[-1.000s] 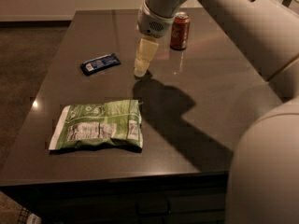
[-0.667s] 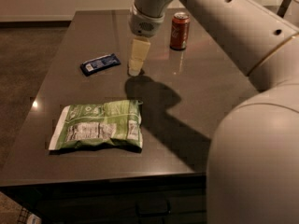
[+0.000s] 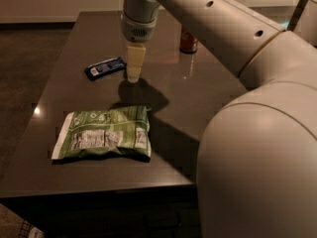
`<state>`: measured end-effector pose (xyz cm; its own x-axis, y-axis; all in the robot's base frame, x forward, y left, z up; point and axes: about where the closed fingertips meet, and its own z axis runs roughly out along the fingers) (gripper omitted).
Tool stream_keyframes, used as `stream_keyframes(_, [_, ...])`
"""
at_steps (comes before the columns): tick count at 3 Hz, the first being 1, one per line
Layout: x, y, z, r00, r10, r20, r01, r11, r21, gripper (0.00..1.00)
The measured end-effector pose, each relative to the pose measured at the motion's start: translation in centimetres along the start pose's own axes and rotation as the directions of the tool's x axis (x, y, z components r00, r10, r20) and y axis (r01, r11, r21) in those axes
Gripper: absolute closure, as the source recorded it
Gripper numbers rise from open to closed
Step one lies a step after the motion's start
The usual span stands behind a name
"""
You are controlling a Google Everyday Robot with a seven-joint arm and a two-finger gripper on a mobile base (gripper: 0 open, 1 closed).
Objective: Move rxbar blueberry near green jalapeno chip bag
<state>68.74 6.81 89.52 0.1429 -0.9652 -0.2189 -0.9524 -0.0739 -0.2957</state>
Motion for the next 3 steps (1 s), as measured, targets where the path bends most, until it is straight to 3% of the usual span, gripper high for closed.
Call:
stream_keyframes(2, [-1.7, -0.5, 2.4, 0.991, -0.108, -0.077, 0.105, 0.9934, -0.046, 0.0])
stream_keyframes(3, [-2.6, -0.8, 3.3, 0.98, -0.172, -0.097, 0.163, 0.9825, -0.09, 0.0])
